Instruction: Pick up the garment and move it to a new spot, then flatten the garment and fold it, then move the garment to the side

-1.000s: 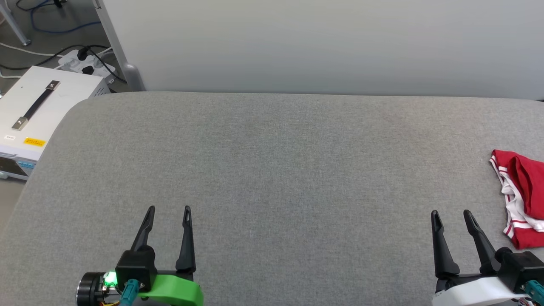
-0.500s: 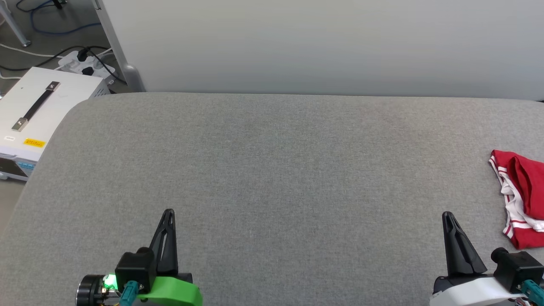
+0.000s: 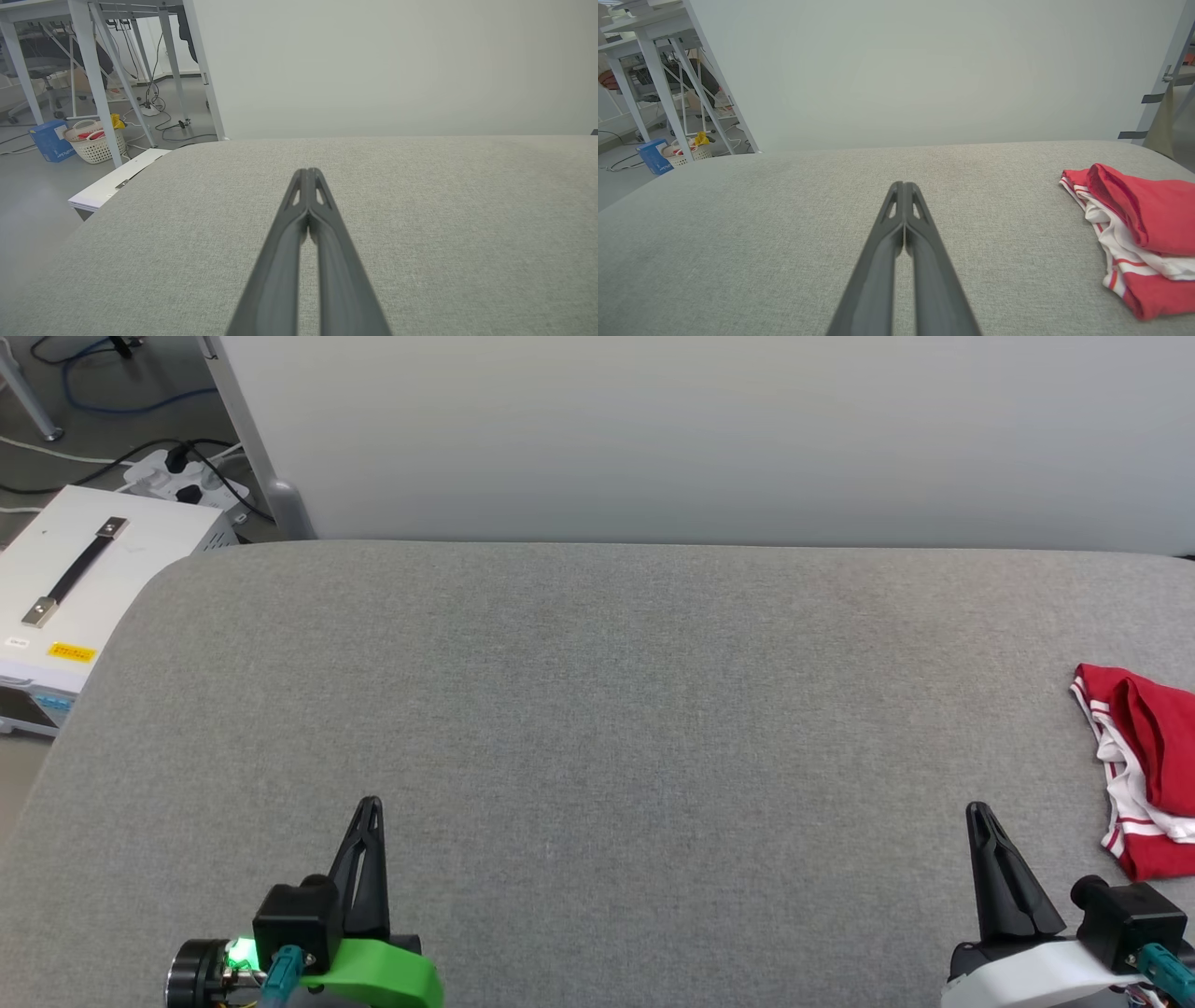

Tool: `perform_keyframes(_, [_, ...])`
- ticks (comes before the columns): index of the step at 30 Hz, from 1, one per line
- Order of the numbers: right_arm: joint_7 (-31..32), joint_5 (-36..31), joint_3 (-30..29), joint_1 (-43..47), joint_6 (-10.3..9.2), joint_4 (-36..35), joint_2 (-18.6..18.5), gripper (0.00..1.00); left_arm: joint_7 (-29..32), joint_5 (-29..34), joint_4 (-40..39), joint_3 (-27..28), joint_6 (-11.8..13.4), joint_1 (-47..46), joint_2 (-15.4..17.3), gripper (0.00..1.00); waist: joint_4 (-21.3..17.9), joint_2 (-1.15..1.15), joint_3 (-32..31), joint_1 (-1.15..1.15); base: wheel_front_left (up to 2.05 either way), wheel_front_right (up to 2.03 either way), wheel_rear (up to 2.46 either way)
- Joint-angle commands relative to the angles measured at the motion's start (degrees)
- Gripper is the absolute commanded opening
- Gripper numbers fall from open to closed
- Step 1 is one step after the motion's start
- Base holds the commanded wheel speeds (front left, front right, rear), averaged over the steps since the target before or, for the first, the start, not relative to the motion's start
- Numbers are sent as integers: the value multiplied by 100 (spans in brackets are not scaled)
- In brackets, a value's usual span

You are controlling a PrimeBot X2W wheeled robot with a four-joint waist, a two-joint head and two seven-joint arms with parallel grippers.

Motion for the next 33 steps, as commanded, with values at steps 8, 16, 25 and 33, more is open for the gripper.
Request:
perform_keyframes(8, [117, -140, 8, -126, -1, -22, 14, 0, 114, 56, -45, 47, 5, -82, -20, 0, -15, 0, -2, 0, 0, 0, 0])
perform_keyframes(16, [209, -218, 12, -171, -1, -30, 18, 0, 206, 75, -61, 70, 6, -110, -27, 0, -30, 0, -4, 0, 0, 0, 0])
perform_keyframes(25, [311, -305, 16, -221, -1, -39, 23, 0, 308, 95, -80, 95, 8, -140, -34, 0, -47, 0, -6, 0, 0, 0, 0])
perform_keyframes(33, [406, -385, 20, -267, -2, -47, 27, 0, 402, 115, -98, 118, 10, -169, -40, 0, -62, 0, -8, 0, 0, 0, 0])
